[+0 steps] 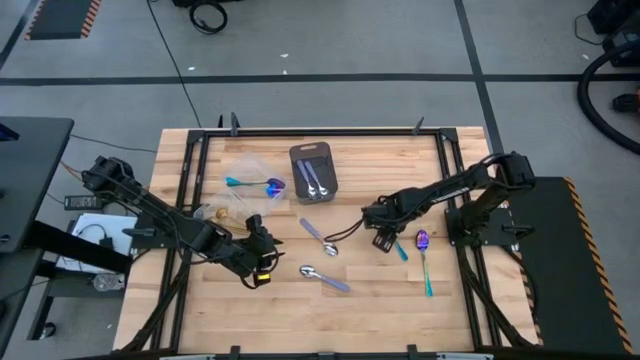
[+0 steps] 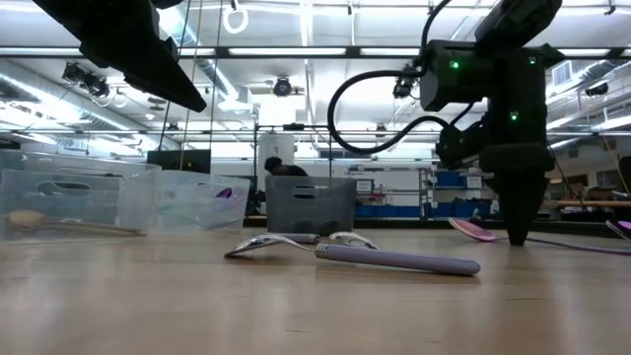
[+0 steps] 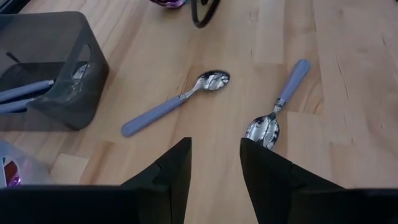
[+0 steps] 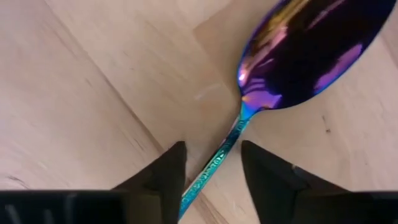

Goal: Sort silverware by color (type)
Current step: Put the blue spoon into the top transparent bin

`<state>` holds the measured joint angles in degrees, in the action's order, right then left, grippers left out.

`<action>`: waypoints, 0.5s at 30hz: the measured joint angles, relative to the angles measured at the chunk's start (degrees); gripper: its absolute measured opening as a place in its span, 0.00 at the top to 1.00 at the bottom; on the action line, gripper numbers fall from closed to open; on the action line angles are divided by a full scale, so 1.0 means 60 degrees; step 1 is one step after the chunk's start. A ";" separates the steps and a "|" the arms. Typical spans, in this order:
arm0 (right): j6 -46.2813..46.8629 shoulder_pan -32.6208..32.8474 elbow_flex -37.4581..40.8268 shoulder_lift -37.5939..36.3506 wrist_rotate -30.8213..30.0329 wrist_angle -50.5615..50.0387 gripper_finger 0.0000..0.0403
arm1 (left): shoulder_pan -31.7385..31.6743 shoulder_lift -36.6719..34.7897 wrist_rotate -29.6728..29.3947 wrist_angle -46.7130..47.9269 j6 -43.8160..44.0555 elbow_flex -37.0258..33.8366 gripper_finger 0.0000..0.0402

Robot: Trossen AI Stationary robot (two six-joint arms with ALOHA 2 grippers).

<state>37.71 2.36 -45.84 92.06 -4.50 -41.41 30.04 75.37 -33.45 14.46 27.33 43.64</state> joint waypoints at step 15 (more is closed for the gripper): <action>-0.0501 0.0375 0.0033 0.0020 -0.0439 0.0639 0.96 | 0.0015 0.0000 0.0073 0.0000 0.0085 0.0000 0.64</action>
<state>34.71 4.61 -45.65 92.18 -7.13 -37.58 30.13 75.37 -33.01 14.46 27.84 43.64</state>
